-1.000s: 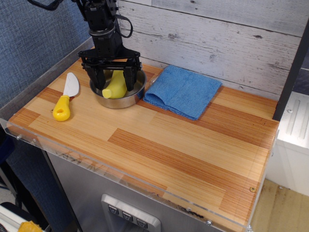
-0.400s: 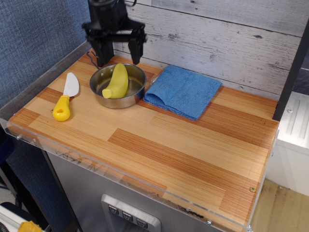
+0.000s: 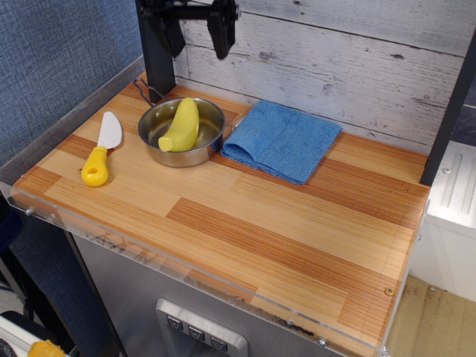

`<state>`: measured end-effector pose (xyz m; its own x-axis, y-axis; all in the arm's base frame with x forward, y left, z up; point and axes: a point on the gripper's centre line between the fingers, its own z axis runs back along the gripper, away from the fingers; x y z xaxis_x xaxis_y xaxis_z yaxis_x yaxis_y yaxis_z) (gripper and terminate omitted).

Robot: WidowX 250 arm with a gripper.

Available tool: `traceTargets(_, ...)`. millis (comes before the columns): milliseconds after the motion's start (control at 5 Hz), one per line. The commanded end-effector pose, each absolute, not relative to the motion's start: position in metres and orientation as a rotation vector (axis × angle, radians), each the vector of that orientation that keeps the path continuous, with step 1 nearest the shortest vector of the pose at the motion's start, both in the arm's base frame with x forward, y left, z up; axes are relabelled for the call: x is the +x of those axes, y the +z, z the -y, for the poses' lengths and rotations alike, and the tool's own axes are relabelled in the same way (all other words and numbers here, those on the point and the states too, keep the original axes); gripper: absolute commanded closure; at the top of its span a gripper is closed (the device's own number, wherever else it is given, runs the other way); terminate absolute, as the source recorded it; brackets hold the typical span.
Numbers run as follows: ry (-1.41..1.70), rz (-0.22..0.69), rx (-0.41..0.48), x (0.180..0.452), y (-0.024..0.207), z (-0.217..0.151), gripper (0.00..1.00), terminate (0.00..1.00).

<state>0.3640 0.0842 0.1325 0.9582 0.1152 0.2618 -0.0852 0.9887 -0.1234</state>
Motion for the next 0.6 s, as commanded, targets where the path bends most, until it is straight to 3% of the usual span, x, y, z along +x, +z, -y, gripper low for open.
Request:
traceTargets(0,0.058,0.369,-0.064,0.3574,0.1722,-0.0817,0.0,0.0)
traceTargets(200,0.058,0.369,-0.064,0.3574,0.1722,-0.0817,0.0,0.0)
traceTargets(400,0.058,0.369,-0.064,0.3574,0.1722,-0.0817,0.0,1.0)
